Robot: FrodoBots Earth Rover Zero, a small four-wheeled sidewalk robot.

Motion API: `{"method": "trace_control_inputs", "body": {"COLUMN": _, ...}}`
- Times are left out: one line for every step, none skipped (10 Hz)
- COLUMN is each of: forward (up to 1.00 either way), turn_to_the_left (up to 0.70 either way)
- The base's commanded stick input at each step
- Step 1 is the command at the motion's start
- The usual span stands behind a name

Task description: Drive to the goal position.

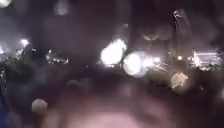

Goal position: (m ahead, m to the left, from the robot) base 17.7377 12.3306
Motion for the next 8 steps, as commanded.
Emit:
{"method": "trace_control_inputs", "body": {"forward": 0.50, "turn_to_the_left": 0.00}}
{"method": "trace_control_inputs", "body": {"forward": 0.50, "turn_to_the_left": 0.05}}
{"method": "trace_control_inputs", "body": {"forward": 0.50, "turn_to_the_left": 0.04}}
{"method": "trace_control_inputs", "body": {"forward": 0.50, "turn_to_the_left": 0.00}}
{"method": "trace_control_inputs", "body": {"forward": 0.50, "turn_to_the_left": 0.00}}
{"method": "trace_control_inputs", "body": {"forward": 0.50, "turn_to_the_left": 0.00}}
{"method": "trace_control_inputs", "body": {"forward": 0.50, "turn_to_the_left": 0.00}}
{"method": "trace_control_inputs", "body": {"forward": 0.50, "turn_to_the_left": 0.00}}
